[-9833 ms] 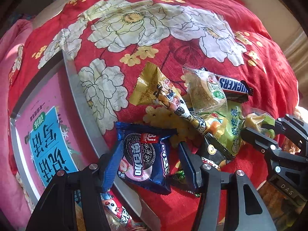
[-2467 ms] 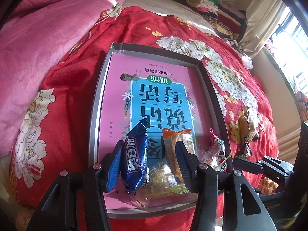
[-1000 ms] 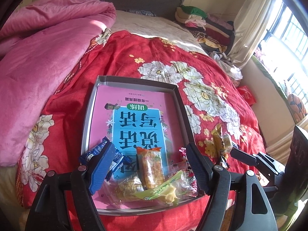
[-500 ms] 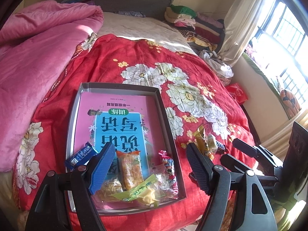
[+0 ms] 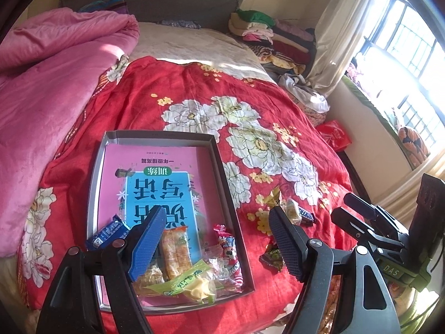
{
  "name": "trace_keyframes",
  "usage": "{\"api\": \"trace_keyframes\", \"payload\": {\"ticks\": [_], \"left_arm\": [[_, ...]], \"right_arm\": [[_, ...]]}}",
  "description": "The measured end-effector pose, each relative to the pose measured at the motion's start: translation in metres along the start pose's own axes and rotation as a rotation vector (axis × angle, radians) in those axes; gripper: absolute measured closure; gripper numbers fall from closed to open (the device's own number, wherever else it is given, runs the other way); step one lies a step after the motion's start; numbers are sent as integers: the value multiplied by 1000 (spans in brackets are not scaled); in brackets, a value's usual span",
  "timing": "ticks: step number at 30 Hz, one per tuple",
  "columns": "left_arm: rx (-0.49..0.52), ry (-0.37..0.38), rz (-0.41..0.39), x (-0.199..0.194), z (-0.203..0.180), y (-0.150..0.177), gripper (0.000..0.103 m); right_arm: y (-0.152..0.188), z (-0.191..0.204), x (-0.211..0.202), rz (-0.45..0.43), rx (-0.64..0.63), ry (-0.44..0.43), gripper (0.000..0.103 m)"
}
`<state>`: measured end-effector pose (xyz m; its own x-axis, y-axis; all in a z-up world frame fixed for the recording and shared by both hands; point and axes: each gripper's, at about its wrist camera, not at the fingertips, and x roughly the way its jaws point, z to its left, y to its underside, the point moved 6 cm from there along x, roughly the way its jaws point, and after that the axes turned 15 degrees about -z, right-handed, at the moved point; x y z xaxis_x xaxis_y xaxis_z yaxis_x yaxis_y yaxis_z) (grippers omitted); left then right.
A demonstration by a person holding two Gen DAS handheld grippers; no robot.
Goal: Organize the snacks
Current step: 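Lift both open tools and move them to the loose snacks on the bed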
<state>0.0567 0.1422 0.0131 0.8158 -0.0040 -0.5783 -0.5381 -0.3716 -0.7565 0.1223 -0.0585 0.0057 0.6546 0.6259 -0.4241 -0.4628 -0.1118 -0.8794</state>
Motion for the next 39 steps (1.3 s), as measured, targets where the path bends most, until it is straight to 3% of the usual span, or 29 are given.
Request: {"api": "trace_keyframes", "payload": {"ticks": [16, 39], "left_arm": [[65, 48, 27, 12, -36, 2, 25], [228, 108, 161, 48, -104, 47, 25]], "right_arm": [[-13, -56, -16, -37, 68, 111, 30], [12, -94, -9, 7, 185, 103, 30]]}}
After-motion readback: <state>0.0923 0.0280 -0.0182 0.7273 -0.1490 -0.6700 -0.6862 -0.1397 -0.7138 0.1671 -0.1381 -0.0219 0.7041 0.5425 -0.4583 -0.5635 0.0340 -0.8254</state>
